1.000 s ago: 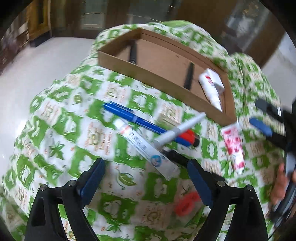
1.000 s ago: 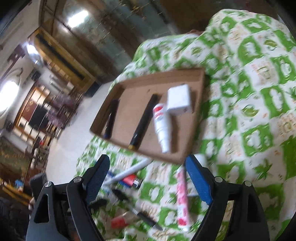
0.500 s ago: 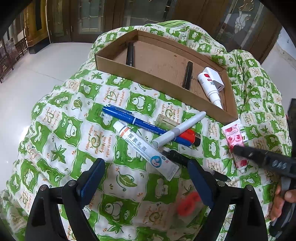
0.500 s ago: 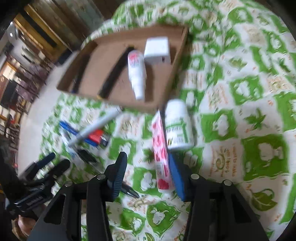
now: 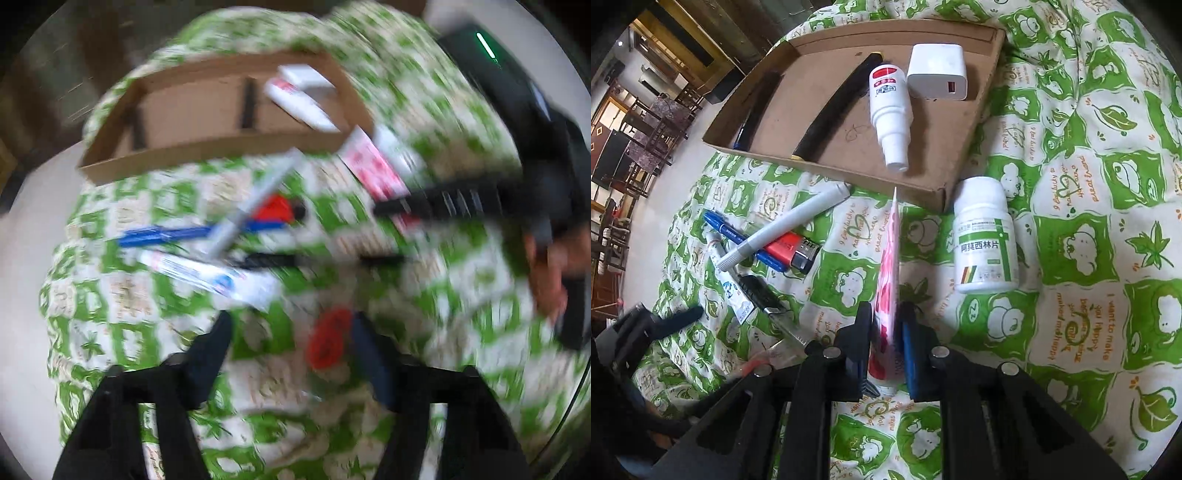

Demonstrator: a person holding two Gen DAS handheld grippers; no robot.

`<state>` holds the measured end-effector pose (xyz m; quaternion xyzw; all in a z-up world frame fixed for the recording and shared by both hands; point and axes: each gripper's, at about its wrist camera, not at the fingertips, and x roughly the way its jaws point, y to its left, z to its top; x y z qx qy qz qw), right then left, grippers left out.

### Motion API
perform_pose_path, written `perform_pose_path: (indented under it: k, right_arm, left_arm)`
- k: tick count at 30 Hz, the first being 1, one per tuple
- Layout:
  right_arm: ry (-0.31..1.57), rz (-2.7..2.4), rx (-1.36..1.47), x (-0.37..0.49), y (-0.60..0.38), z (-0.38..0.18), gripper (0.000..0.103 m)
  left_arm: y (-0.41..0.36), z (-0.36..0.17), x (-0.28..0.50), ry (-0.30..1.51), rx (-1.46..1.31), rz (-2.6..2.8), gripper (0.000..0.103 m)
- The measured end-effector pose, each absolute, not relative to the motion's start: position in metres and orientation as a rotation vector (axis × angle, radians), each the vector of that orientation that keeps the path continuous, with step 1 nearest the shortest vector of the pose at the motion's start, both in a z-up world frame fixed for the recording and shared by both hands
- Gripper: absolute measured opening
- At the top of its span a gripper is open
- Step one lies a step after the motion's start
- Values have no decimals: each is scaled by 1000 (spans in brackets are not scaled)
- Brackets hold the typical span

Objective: Organize rigid objects
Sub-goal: 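Grasp the pink tube with the right tool, then grasp the clear packet with the red candle using the left tool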

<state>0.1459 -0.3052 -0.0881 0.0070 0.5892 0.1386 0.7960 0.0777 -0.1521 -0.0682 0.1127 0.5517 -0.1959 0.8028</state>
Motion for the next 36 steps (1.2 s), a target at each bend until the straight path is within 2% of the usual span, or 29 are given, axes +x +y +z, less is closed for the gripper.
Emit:
perform_pose_path:
  k: [11, 13, 15, 22, 29, 36]
  right_arm:
    - [1264, 305, 22, 146, -303, -87, 15]
    - [1261, 308, 20, 146, -303, -88, 15]
    - [1245, 320, 24, 145, -302, -86, 15]
    - [1192, 415, 64, 141, -295, -77, 15]
    - [1207, 392, 41, 141, -289, -81, 15]
    - [1228, 355, 27, 142, -289, -87, 15]
  left_arm:
    - [-172, -86, 75, 1238, 270, -481, 60]
    - [-170, -89, 78, 1245, 249, -472, 34]
    - [-166, -89, 82, 1243, 226, -461, 30]
    - [-117, -73, 95, 1182, -13, -323, 29]
    - [-122, -90, 101, 1236, 51, -270, 31]
    - [-110, -93, 111, 1239, -64, -269, 31]
